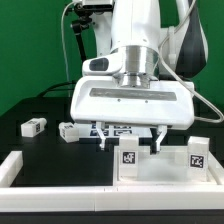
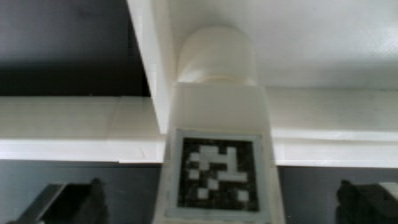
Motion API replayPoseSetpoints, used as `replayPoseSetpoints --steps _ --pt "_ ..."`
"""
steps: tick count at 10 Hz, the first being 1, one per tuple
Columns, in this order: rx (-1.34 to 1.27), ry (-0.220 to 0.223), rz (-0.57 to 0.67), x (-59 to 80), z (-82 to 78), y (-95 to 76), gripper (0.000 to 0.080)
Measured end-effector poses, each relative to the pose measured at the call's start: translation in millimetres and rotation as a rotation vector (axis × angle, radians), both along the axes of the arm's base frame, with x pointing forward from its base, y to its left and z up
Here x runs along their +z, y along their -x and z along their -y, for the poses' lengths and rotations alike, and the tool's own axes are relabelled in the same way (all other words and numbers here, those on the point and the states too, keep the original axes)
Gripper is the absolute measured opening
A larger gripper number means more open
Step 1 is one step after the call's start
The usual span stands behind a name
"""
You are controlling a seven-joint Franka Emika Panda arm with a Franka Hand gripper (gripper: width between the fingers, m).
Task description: Assemble square table
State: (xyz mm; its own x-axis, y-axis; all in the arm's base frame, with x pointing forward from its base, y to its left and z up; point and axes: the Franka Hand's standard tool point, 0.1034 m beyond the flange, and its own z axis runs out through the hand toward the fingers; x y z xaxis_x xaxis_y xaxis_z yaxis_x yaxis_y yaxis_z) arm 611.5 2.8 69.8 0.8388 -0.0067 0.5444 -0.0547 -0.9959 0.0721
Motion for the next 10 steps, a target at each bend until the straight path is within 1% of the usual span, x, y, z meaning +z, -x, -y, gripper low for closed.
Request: replayPoseSetpoints --steps 2,3,4,5,6,7,8,10 --pt "-0.001 -0.003 -0.01 -0.7 0.7 0.3 0.0649" --pt "-0.008 -0.031 -0.067 1.8 2.8 -0.3 0.0649" --pt "-0.016 -0.068 -0.127 7.7 1.4 -3.6 0.0649" --pt "-0.025 -0.098 -0.177 10.2 -1.3 -8.0 0.0649" --pt "-0.028 -0.112 -0.211 9.0 0.6 -9.9 0.0649" --pt "-0.03 -0.136 -0.274 6.8 0.2 -9.3 0.0649" --pt "-0.036 -0.171 -0.363 4.6 -2.8 -6.3 0.0649" --pt "-0.042 -0.196 -0.462 1.0 3.5 -3.1 0.0649"
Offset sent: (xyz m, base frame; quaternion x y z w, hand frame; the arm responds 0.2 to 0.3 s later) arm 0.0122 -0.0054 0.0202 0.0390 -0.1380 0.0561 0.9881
